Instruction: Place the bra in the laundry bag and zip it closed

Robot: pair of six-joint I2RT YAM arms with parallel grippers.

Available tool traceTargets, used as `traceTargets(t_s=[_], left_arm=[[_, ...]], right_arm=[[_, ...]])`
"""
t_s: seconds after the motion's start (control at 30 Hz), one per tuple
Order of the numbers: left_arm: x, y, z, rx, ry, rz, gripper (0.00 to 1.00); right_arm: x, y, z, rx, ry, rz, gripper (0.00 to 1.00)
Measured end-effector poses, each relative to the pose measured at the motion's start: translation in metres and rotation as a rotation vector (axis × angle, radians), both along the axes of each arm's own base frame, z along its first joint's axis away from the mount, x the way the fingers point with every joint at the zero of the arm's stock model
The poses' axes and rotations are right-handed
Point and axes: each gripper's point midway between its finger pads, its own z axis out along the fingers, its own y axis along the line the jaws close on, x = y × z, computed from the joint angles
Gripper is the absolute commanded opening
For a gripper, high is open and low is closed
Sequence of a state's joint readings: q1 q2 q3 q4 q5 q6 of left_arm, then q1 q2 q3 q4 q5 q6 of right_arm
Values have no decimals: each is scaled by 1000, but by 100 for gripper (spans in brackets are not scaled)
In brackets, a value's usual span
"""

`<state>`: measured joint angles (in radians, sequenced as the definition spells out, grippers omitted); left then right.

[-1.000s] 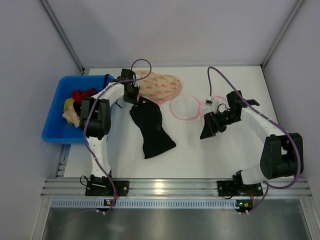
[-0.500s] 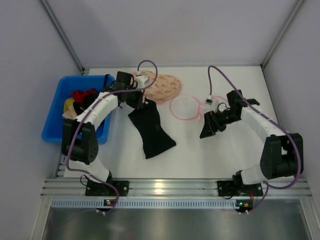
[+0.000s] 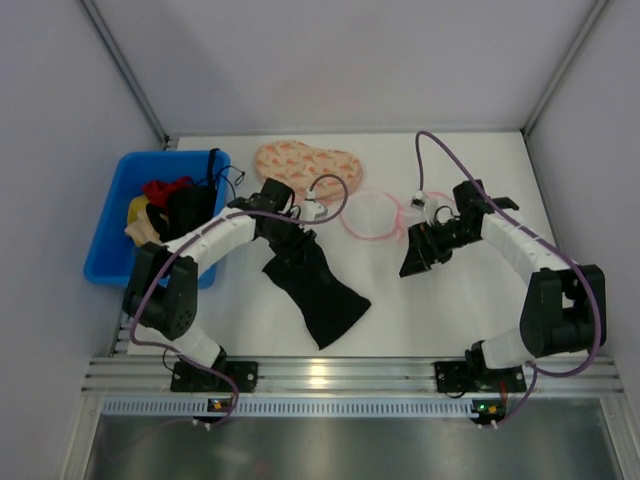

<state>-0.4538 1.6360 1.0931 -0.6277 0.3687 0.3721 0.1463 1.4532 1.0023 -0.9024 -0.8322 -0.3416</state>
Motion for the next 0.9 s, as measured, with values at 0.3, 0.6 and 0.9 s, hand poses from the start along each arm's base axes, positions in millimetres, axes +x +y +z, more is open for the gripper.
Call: traceTargets(t_s=[0.3,0.6,0.9], left_arm=[[86,32,87,-131,-169,229,49],[84,58,17,-182,142,291,46],[61,38,0,-270,295,215,46]], right_arm=[[-3,1,-4,4,17,1,90],[-3,1,-4,5,21,1,90],[-4,0,-4,4,18,5,90]])
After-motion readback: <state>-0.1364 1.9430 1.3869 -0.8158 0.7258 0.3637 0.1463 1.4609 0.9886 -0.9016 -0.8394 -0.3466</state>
